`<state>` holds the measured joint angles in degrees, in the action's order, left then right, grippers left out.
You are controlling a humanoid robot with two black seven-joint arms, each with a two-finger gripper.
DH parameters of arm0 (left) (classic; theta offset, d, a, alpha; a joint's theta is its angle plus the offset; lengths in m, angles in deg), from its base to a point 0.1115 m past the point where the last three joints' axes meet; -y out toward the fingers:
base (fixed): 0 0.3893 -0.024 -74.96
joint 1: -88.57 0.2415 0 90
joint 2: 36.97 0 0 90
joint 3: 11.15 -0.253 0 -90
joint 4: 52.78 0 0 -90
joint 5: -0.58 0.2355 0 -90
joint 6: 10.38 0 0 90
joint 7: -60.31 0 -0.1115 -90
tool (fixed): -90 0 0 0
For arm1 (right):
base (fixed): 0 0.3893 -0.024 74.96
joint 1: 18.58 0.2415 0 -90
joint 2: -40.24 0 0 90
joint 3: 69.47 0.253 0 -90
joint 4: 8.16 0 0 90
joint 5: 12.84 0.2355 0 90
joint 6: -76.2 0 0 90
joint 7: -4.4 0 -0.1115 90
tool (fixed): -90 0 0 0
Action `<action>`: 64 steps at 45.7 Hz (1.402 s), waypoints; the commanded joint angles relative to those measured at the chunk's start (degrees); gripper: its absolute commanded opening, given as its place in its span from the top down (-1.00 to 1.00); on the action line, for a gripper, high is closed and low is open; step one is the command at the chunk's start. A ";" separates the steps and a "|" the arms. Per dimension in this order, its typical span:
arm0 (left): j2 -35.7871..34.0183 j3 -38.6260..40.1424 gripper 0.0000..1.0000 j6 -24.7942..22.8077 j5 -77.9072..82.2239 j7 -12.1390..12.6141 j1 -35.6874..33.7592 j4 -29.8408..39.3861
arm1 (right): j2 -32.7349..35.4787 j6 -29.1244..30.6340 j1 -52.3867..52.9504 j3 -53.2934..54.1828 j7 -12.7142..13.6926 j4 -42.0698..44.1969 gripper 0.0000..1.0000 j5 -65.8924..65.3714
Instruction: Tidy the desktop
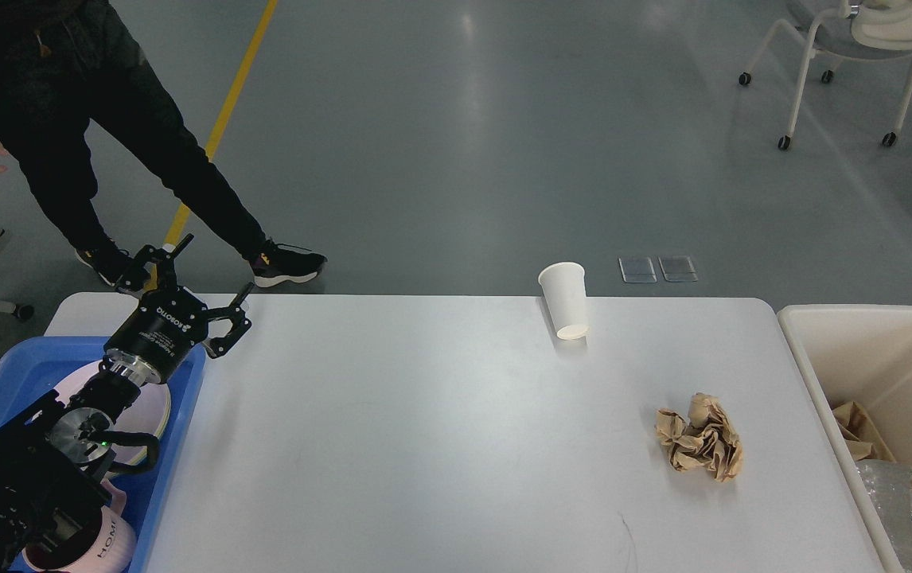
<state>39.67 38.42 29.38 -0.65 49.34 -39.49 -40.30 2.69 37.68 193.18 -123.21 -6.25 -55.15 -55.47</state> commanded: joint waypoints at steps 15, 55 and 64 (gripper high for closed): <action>-0.01 0.01 -1.00 -0.04 0.00 -0.01 0.00 0.00 | -7.69 -40.58 -73.80 0.74 -9.48 40.20 1.00 15.52; -0.01 0.01 -1.00 0.05 0.00 -0.01 0.00 0.00 | -21.25 -43.57 -88.11 1.71 -6.75 41.73 -1.00 33.67; -0.01 -0.08 -1.00 0.05 0.00 -0.01 0.00 0.00 | -9.92 -42.34 -63.53 -2.32 -7.19 22.68 -1.00 27.45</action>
<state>39.66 38.36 29.43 -0.65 49.33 -39.49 -40.30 -13.93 -5.71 113.81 -122.09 -13.25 -19.58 -22.72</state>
